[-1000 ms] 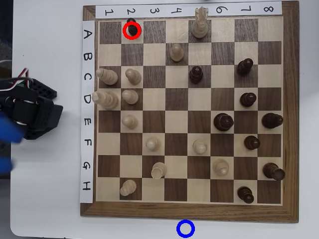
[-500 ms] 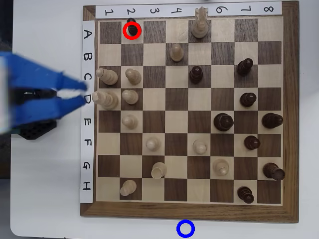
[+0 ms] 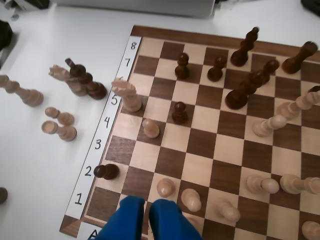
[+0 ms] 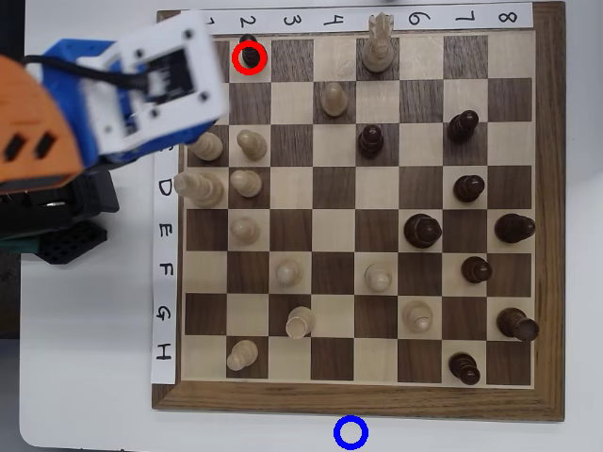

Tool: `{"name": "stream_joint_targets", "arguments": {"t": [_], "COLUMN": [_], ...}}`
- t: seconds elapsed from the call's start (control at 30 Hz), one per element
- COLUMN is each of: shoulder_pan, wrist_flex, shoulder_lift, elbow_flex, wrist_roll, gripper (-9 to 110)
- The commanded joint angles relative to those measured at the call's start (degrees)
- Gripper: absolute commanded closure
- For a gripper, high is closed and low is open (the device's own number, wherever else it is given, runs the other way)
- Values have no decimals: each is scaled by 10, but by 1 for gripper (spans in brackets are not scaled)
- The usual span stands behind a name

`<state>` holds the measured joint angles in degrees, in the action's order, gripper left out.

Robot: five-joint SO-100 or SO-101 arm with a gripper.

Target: Move the piece to destination

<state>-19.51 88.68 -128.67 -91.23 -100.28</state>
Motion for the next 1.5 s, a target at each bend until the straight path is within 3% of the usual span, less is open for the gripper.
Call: {"name": "stream_joint_targets", "arguments": {"t": [0.0, 0.23, 0.63, 1.1, 1.47], "shoulder_pan": [-57, -97, -177, -242, -226], "wrist_flex": [-81, -213, -261, -374, -497], "shoulder_lift": [-35, -103, -172, -153, -79], "elbow_flex": [-119, -269, -379, -455, -504], "wrist_roll": [-265, -294, -311, -274, -232], "gripper": [99, 87, 81, 83, 84]}}
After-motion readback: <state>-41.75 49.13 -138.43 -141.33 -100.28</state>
